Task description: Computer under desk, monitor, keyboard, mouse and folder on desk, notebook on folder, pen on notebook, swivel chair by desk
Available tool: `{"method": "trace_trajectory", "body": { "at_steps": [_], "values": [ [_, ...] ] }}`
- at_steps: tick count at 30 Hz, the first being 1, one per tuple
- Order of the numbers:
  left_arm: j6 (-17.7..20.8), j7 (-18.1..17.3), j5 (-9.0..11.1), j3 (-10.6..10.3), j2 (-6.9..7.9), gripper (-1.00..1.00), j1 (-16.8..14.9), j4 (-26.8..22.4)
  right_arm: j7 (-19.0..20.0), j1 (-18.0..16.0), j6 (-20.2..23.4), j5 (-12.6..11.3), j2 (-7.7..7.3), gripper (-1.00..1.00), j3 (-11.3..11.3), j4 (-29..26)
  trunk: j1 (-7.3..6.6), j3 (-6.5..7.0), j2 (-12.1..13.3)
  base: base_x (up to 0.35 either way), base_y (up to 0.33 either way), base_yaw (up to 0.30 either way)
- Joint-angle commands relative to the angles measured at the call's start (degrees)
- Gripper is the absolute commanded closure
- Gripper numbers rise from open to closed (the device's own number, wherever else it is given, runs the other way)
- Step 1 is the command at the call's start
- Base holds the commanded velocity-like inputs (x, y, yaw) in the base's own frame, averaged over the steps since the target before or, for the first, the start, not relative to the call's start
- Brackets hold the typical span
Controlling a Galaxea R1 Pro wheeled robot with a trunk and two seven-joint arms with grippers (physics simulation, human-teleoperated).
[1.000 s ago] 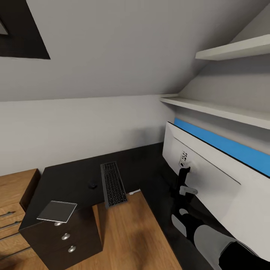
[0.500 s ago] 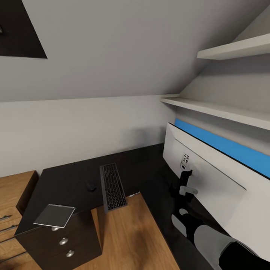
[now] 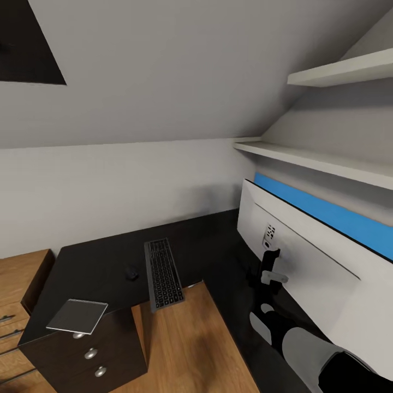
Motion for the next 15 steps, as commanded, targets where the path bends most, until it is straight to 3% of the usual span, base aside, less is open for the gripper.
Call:
{"method": "trace_trajectory", "body": {
  "at_steps": [1, 15],
  "values": [
    [0.26, 0.4, 0.44, -0.13, 0.03, -1.0, 0.0, -0.16, -0.3, -0.06, -0.17, -0.38, 0.0, -1.0, 0.49, 0.02, 0.02, -0.08, -0.07, 0.006, -0.002, 0.0],
    [0.25, 0.43, 0.44, -0.13, 0.03, -1.0, 0.0, -0.16, -0.48, -0.06, -0.15, -0.3, -0.06, -1.0, 0.42, 0.02, 0.02, -0.08, -0.07, 0.001, 0.0, 0.0]
  ]
}}
